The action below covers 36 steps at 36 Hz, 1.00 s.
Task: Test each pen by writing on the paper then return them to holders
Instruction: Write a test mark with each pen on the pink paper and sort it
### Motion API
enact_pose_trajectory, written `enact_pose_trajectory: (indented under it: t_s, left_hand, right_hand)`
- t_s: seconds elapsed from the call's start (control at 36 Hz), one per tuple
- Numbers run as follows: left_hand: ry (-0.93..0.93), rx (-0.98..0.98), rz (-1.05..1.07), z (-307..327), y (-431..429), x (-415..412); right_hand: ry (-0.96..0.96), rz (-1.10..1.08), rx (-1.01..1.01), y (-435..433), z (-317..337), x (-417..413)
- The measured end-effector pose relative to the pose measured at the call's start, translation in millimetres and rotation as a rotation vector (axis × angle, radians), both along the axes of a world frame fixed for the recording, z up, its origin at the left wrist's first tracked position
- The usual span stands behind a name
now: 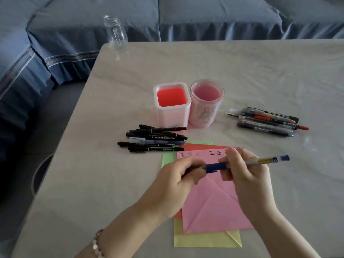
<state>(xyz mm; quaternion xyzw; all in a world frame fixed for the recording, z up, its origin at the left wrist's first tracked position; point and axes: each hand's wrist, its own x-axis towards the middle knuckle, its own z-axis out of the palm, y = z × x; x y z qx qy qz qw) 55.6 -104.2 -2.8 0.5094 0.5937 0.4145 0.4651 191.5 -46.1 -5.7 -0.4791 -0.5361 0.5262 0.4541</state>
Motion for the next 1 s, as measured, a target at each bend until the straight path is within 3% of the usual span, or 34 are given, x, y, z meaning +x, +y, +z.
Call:
enact_pose_trajectory:
  t_s: [0.11, 0.17, 0.25, 0.36, 0.44, 0.56, 0.67, 0.83, 1.0]
  left_hand:
    - [-0.257, -0.206, -0.122, 6.8, 16.5, 2.1]
    - [-0.274, -0.245, -0.235, 13.3, 22.0, 6.7]
    - [-0.046, -0.129, -0.270, 10.0, 24.4, 13.8]
    - [0.442, 0.084, -0.144, -16.8, 16.9, 6.1]
    - [0.482, 0.164, 0.058, -32.5, 9.1, -7.6]
    - [0.616, 0.212, 0.235, -50.9, -1.7, -38.0]
    - [0.784, 0.217, 0.293, -60.9, -12.1, -68.4]
    - [1.065, 0.189, 0.375, -77.8, -20.8, -96.2]
    - [1.140, 0.172, 0.481, -81.6, -17.7, -83.3]
  right_hand:
    - [-0.021, 0.090, 0.033, 8.5, 3.1, 8.4]
    - [0.020, 0.180, -0.027, 8.2, 3.7, 10.5]
    - [-0.013, 0.202, -0.081, 8.7, -2.0, 15.1]
    - [-0.295, 0.445, -0.085, 22.5, -17.8, 29.8]
    - [-0.777, 0.368, 0.134, 51.1, -38.2, 49.9]
    - [-1.016, 0.056, 0.386, 94.7, -38.6, 64.0]
    - [-1.233, 0.056, 0.359, 123.9, -44.4, 66.8]
    - [-1.346, 0.117, 0.298, 135.3, -54.9, 64.7]
    - [-1.316, 0.144, 0.276, 137.1, -54.4, 67.9]
